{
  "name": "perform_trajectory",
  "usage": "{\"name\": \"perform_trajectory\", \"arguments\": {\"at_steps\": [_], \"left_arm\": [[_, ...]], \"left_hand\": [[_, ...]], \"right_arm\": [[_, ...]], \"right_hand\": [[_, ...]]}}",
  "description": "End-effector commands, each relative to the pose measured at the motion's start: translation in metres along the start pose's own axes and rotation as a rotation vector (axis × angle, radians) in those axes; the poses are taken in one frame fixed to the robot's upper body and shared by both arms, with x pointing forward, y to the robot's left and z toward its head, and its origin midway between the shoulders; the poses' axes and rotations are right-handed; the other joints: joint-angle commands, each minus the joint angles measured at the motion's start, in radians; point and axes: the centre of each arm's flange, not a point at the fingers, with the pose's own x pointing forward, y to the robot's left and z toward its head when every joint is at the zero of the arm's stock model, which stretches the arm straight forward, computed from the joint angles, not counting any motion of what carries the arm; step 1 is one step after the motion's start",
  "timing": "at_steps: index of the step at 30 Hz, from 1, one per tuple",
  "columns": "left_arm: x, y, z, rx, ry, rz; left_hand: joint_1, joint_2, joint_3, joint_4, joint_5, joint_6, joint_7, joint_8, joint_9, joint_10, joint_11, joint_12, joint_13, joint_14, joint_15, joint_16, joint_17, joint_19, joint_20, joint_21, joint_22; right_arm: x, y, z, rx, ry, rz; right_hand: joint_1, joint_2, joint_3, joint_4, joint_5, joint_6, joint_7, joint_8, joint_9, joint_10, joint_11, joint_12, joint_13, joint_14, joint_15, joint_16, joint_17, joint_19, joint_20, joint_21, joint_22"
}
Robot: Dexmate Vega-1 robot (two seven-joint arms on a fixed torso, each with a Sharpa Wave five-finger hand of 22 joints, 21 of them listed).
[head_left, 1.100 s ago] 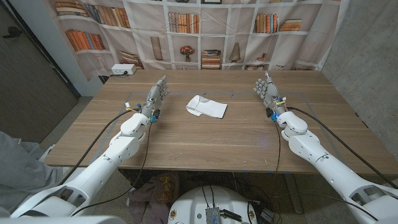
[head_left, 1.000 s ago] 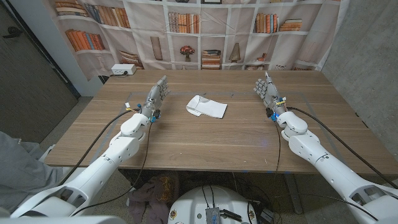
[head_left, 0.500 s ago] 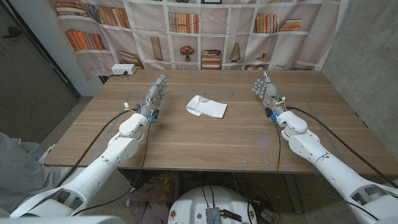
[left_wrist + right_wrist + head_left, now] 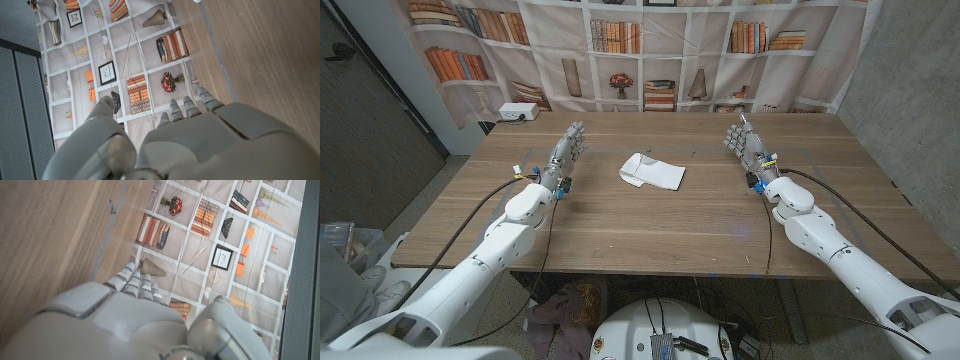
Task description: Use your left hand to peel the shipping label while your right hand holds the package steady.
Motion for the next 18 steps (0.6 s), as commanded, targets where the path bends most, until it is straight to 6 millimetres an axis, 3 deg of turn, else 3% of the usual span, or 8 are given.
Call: {"name": "perform_trajectory", "arguments": {"at_steps": [1,2,4,11,12,13,14,18], "left_arm": [[-0.015,-0.007,0.007,0.041,0.031,0.058],[-0.016,-0.009,0.007,0.045,0.018,0.061],[-0.018,-0.014,0.010,0.076,0.017,0.071],[-0.019,-0.016,0.021,0.115,0.017,0.076],[-0.018,-0.014,0.022,0.128,0.024,0.083],[-0.016,-0.012,0.021,0.122,0.030,0.063],[-0.014,-0.009,0.020,0.116,0.039,0.055],[-0.015,-0.009,0.021,0.058,0.077,0.099]], "left_hand": [[-0.004,-0.002,-0.006,0.003,0.007,0.049,0.018,0.019,0.004,0.024,-0.016,0.009,0.005,0.004,0.011,0.008,0.003,0.008,0.003,-0.008,0.004],[-0.004,-0.001,-0.007,0.002,0.008,0.058,0.046,0.020,0.003,0.038,-0.027,0.012,0.006,0.005,0.009,0.009,0.003,0.010,0.007,-0.012,0.005],[0.002,0.008,-0.002,0.000,0.010,0.081,0.065,0.024,0.002,0.068,-0.044,0.021,0.005,0.011,0.007,0.011,0.002,0.015,0.007,-0.016,0.005],[0.013,0.021,0.005,-0.005,0.013,0.097,0.071,0.024,-0.001,0.090,-0.036,0.024,0.004,0.034,0.001,0.017,0.001,0.036,0.001,-0.015,0.005],[0.013,0.020,0.005,-0.006,0.013,0.100,0.073,0.024,-0.001,0.094,-0.032,0.025,0.004,0.038,-0.001,0.019,0.001,0.041,0.000,-0.015,0.005],[0.020,0.021,0.006,-0.013,0.014,0.125,0.117,0.026,-0.002,0.125,0.016,0.030,0.003,0.055,-0.001,0.020,0.001,0.058,-0.001,-0.016,0.005],[0.025,0.031,0.012,-0.015,0.016,0.144,0.142,0.029,-0.003,0.142,0.034,0.033,0.002,0.067,0.008,0.022,0.001,0.066,0.001,-0.018,0.006],[0.035,0.043,0.019,-0.020,0.019,0.160,0.152,0.030,-0.003,0.160,0.050,0.036,0.001,0.076,0.014,0.022,0.000,0.075,0.002,-0.019,0.006]], "right_arm": [[-0.008,-0.009,0.008,-0.055,-0.010,0.003],[-0.008,-0.010,0.009,-0.053,-0.010,0.006],[-0.008,-0.012,0.011,-0.060,-0.011,0.016],[-0.006,-0.013,0.011,-0.114,-0.023,0.039],[-0.005,-0.012,0.010,-0.115,-0.023,0.041],[-0.005,-0.011,0.010,-0.112,-0.023,0.044],[-0.005,-0.010,0.009,-0.109,-0.025,0.043],[-0.001,-0.004,0.011,-0.107,-0.026,0.034]], "right_hand": [[0.024,0.000,0.004,-0.016,-0.002,0.003,-0.004,0.006,0.005,0.004,0.002,0.003,0.003,-0.046,0.016,-0.015,0.005,-0.047,-0.006,-0.017,0.001],[0.025,0.000,0.003,-0.016,-0.002,0.004,-0.003,0.007,0.005,0.004,0.002,0.003,0.003,-0.051,0.017,-0.017,0.005,-0.051,-0.007,-0.018,0.002],[0.026,-0.001,0.003,-0.017,-0.003,0.006,-0.002,0.008,0.005,0.005,0.005,0.003,0.003,-0.056,0.020,-0.018,0.005,-0.056,-0.007,-0.019,0.002],[0.030,-0.001,0.004,-0.020,-0.003,0.008,-0.001,0.009,0.005,0.006,0.007,0.004,0.003,-0.056,0.022,-0.016,0.005,-0.062,-0.012,-0.018,0.002],[0.034,-0.002,0.004,-0.023,-0.003,0.008,0.001,0.009,0.005,0.006,0.007,0.003,0.003,-0.071,0.027,-0.020,0.005,-0.074,-0.016,-0.020,0.002],[0.035,-0.003,0.004,-0.024,-0.004,0.008,0.001,0.009,0.005,0.005,0.010,0.003,0.003,-0.074,0.028,-0.021,0.005,-0.077,-0.018,-0.020,0.002],[0.036,-0.003,0.004,-0.025,-0.004,0.008,0.002,0.009,0.005,0.005,0.011,0.002,0.003,-0.081,0.029,-0.023,0.005,-0.079,-0.019,-0.020,0.002],[0.039,-0.003,0.004,-0.027,-0.004,0.007,0.004,0.009,0.005,0.003,0.011,0.002,0.003,-0.091,0.033,-0.025,0.005,-0.080,-0.020,-0.018,0.002]]}}
